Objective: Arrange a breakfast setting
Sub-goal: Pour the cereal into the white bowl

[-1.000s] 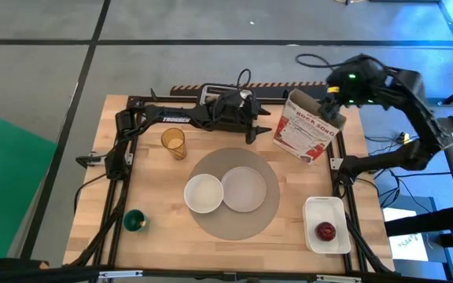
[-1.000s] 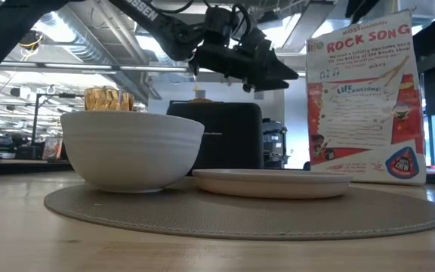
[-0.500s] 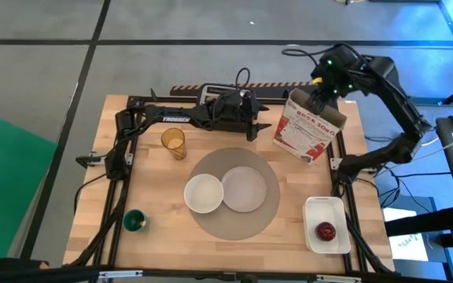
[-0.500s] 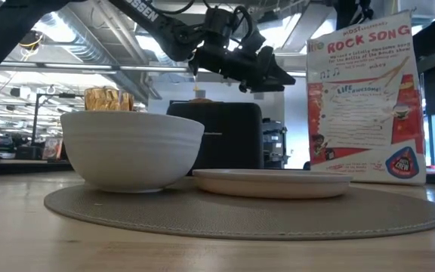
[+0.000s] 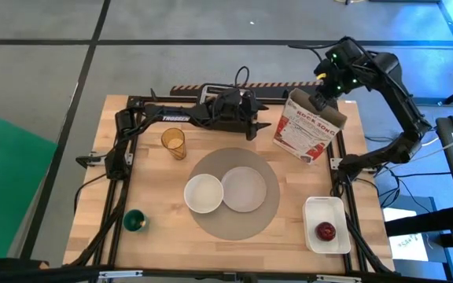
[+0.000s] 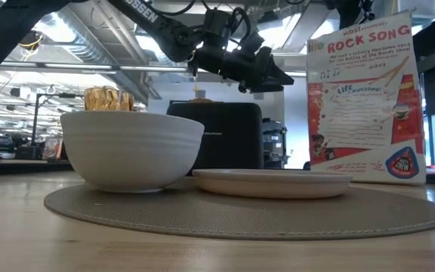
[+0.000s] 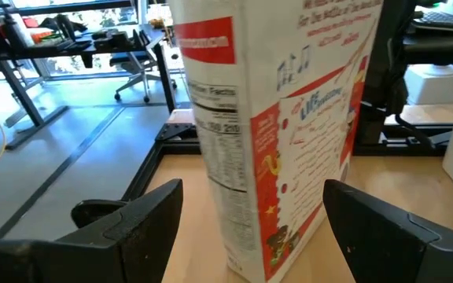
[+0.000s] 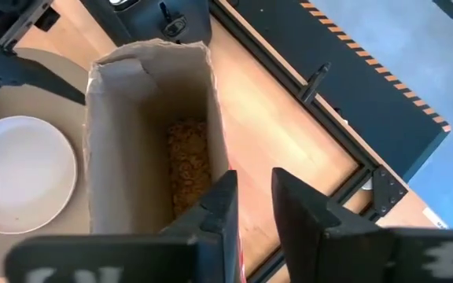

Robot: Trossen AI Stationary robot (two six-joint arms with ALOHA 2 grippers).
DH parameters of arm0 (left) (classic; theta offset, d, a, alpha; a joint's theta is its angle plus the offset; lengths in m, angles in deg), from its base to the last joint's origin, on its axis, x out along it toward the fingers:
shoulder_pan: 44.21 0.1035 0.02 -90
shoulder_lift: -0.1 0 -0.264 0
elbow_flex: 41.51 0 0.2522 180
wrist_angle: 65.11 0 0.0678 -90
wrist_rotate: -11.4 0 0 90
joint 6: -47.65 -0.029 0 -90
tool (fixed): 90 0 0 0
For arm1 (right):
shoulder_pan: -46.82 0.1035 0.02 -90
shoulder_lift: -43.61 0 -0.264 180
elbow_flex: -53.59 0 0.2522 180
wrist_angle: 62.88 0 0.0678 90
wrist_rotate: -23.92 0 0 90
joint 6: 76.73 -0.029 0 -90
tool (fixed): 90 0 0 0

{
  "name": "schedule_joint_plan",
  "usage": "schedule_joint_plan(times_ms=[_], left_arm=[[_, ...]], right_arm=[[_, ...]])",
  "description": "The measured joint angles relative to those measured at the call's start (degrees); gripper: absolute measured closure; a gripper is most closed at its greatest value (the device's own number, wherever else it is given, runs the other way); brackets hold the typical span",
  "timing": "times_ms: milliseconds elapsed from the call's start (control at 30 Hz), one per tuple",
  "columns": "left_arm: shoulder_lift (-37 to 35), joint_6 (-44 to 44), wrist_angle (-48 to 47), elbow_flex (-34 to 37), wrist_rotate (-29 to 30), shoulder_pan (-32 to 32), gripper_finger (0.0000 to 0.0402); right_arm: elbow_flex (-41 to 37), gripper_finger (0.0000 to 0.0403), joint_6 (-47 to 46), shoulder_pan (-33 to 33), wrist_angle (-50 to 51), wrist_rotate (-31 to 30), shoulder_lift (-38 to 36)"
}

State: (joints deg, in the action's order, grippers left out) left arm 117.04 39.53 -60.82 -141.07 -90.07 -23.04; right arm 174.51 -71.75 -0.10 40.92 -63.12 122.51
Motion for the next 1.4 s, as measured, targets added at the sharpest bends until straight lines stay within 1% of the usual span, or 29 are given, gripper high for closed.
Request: schedule_joint_plan(times_ms=[100, 267, 333, 400, 500, 733, 800, 900, 933, 1067, 1267, 1400], left_arm=[[0.00, -0.02, -0.02, 0.00, 0.13, 0.00, 0.0099], [0.00, -0.02, -0.02, 0.00, 0.01, -0.04, 0.0099], [0.00, -0.02, -0.02, 0.00, 0.02, -0.04, 0.0099], [0.00, 0.00, -0.02, 0.00, 0.02, -0.07, 0.0099], [0.00, -0.02, -0.02, 0.00, 0.02, -0.07, 0.0099], [-0.02, 0.02, -0.04, 0.00, 0.00, -0.07, 0.0099], [-0.02, 0.00, -0.04, 0.00, -0.02, -0.07, 0.0099], [-0.03, 0.02, -0.05, 0.00, -2.00, -0.07, 0.0099], [-0.04, -0.05, -0.04, 0.00, -3.33, -0.07, 0.0099], [-0.08, -2.23, 0.00, 0.00, -7.28, -0.36, 0.0099], [-0.09, -2.92, 0.90, 0.00, -7.26, -0.79, 0.0099], [-0.09, -2.75, 0.84, 0.00, -8.08, -0.74, 0.0099]], right_arm=[[0.00, 0.0296, -0.01, 0.00, -0.04, -0.39, 0.16], [0.00, 0.0217, -0.14, 0.00, -0.02, 1.20, 0.10], [0.00, 0.0199, -0.12, 0.09, -0.02, 1.18, 0.23], [0.00, 0.0195, -0.14, 0.07, -0.02, 1.18, 0.44], [-1.14, 0.0209, -0.14, 0.07, -0.18, 1.03, 0.50], [-8.93, 0.0272, -0.82, 0.07, -0.04, 1.31, 0.32], [-10.01, 0.0301, -0.86, 0.07, 0.09, 1.87, 0.23], [-10.64, 0.0374, 0.55, 0.38, 0.00, 3.57, 0.32], [-10.62, 0.0388, 1.71, 1.13, -0.07, 4.24, 0.31], [-10.62, 0.0400, 5.64, 6.00, -0.90, 4.70, 0.34], [-10.62, 0.0402, 7.05, 14.56, -4.76, 5.20, 0.49], [-10.62, 0.0402, 8.97, 17.96, -5.59, 5.03, 0.51]])
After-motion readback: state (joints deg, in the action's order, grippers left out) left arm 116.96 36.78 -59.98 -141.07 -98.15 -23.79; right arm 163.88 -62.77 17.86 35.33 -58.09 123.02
